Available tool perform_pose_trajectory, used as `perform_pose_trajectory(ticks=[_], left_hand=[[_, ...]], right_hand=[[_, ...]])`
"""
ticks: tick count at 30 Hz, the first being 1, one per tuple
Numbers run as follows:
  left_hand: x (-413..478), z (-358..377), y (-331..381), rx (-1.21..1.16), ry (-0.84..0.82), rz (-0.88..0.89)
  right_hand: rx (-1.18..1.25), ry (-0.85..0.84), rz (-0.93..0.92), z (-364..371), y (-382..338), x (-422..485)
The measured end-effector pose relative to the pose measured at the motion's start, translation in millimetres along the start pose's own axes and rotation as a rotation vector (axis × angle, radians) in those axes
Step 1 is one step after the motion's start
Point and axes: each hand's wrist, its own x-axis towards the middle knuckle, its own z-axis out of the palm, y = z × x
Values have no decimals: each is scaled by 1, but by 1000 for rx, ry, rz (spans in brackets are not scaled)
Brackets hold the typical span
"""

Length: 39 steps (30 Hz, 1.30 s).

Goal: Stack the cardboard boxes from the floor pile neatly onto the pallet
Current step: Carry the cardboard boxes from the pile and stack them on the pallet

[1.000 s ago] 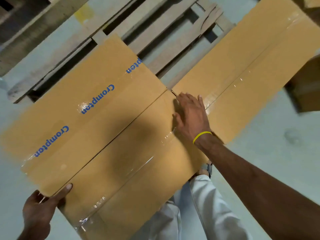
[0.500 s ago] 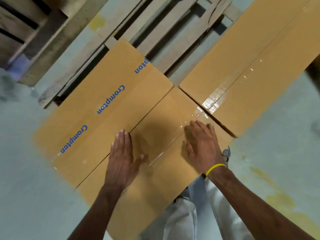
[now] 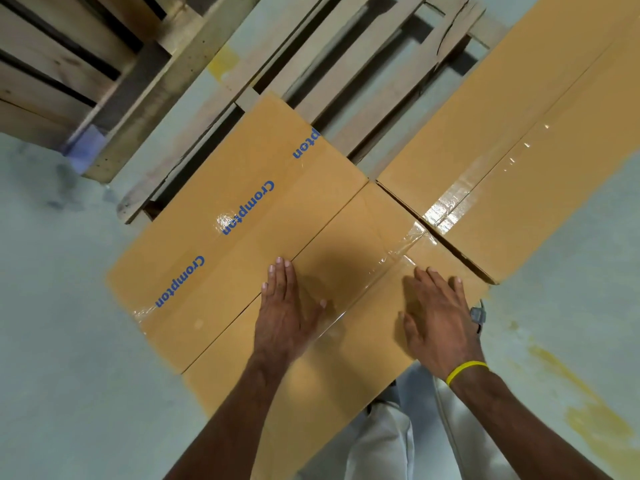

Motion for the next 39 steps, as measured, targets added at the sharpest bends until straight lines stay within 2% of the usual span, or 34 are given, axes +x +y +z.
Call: perform_pose_trajectory(ticks=[7, 11, 14, 19, 25, 32, 39], left_hand=[[-1, -20, 8, -76, -55, -29], [-5, -46, 23, -231, -106, -78], [-4, -77, 53, -374, -114, -123], [-1, -125, 135, -618, -215, -193], [6, -170, 252, -779, -343, -43], [-32, -223, 407, -816, -434, 126], [-93, -272, 550, -861, -463, 205]], right_hand=[[23, -48, 17, -17, 2, -11], [255, -77, 142, -42, 12, -28], [448, -70, 326, -73, 17, -42], [715, 105, 685, -133, 36, -64], [1020, 392, 925, -209, 79, -103], [1210, 605, 1005, -321, 129, -173], [1291, 773, 1013, -447, 184, -240]])
